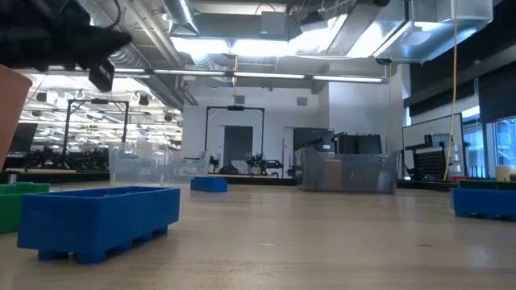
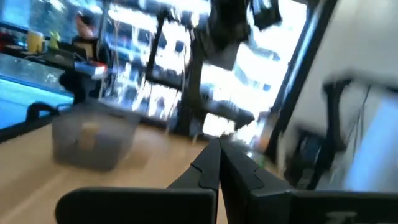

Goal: Sort & place blocks by color
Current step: Put the left brown block into the black bin

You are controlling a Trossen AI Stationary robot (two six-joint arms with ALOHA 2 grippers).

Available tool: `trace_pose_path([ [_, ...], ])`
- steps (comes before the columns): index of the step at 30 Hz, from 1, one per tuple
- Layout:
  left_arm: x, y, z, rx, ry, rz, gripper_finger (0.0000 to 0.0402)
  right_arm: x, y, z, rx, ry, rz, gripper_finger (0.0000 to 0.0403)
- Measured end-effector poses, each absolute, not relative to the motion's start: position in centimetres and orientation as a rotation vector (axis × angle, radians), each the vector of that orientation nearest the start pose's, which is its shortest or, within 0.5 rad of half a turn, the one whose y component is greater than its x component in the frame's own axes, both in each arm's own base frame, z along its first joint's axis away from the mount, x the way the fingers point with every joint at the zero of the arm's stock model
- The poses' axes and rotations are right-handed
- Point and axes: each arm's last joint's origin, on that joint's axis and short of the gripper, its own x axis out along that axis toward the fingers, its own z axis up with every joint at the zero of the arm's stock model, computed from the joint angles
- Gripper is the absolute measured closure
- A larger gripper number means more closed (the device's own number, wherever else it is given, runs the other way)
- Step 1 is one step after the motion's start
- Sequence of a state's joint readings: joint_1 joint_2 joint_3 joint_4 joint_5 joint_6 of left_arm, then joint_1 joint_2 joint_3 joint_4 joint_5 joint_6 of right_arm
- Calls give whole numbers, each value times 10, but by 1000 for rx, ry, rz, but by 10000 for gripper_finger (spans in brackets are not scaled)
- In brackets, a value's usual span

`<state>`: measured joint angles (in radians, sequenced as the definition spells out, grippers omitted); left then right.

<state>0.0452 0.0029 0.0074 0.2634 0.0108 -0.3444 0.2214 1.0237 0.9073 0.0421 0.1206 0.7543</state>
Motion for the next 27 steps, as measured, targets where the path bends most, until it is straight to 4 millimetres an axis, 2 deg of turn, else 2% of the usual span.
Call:
trace_pose_path([
  [2, 90, 6, 201, -425, -397, 20, 401, 224, 47, 354, 737, 111, 87, 126],
  [4, 89, 7, 209, -487, -452, 35, 401, 223, 47, 354, 737, 112, 87, 126],
  [7, 94, 7, 226, -525, -406, 41, 397, 223, 47, 354, 715, 109, 92, 126],
  [10, 105, 5, 255, -528, -328, 27, 378, 222, 47, 355, 691, 110, 107, 126],
  [14, 132, 0, 290, -537, -120, -61, 329, 218, 47, 358, 648, 92, 116, 126],
  [20, 180, -18, 346, -538, 136, -310, 252, 211, 45, 364, 636, 61, 129, 126],
  [23, 205, -34, 359, -507, 367, -387, 242, 207, 47, 366, 640, 54, 141, 126],
  [27, 222, -61, 364, -378, 750, -371, 242, 204, 49, 368, 641, 54, 157, 126],
])
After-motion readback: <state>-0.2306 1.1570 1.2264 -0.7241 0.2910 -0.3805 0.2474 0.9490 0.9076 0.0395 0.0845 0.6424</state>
